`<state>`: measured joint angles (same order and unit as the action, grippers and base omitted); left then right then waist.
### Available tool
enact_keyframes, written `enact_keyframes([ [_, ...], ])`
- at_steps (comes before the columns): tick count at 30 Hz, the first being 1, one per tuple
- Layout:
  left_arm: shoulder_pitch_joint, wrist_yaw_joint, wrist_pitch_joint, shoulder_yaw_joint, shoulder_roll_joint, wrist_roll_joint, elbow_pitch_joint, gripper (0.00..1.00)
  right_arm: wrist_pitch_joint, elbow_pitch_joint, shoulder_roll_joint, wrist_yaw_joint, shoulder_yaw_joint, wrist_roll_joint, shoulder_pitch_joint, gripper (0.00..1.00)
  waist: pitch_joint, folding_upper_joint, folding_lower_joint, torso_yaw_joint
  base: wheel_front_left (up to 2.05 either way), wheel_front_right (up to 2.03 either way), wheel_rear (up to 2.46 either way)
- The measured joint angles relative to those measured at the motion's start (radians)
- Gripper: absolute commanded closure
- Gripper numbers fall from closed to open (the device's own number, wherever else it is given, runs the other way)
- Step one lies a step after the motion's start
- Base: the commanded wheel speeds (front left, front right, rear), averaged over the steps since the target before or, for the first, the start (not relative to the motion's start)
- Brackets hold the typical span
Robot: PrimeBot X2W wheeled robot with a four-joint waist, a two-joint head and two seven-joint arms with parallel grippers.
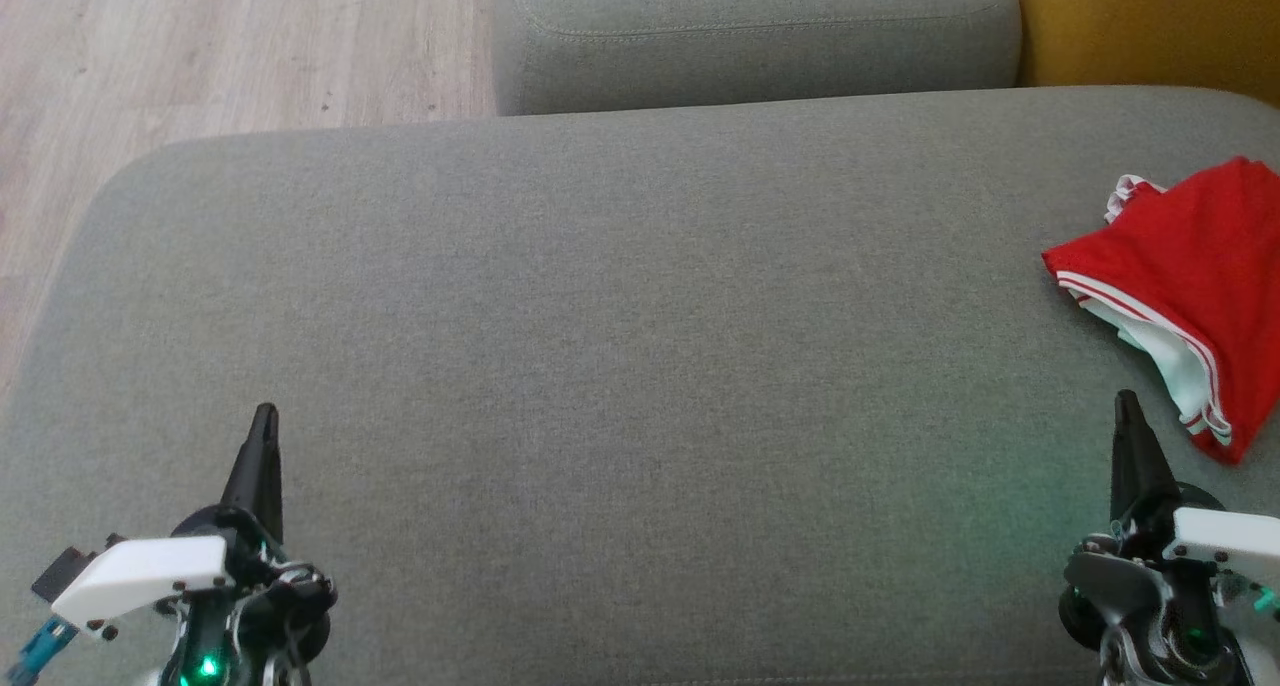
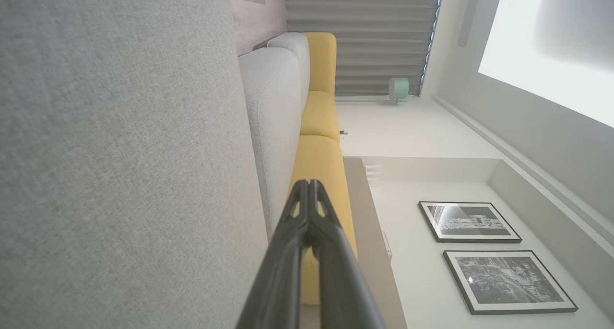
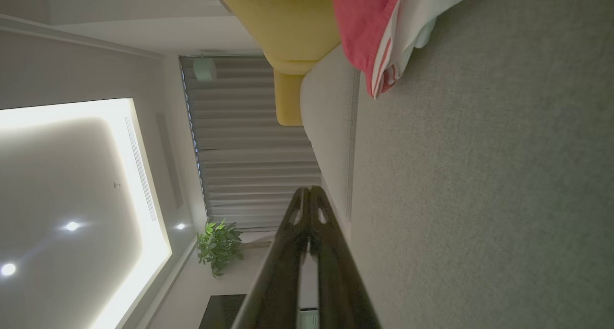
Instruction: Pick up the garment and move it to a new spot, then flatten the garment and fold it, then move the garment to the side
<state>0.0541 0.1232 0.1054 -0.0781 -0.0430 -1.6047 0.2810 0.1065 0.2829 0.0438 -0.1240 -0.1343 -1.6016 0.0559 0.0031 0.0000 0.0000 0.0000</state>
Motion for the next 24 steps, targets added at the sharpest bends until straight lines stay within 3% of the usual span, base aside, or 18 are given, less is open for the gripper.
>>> enact_keyframes([
  [24,0.000,0.000,0.000,0.000,0.000,0.000,0.000,1.00,0.000,0.000,0.000,0.000,0.000,0.000,0.000,1.00,0.000,0.0000,0.0000,0.000,0.00,0.00,0.00],
])
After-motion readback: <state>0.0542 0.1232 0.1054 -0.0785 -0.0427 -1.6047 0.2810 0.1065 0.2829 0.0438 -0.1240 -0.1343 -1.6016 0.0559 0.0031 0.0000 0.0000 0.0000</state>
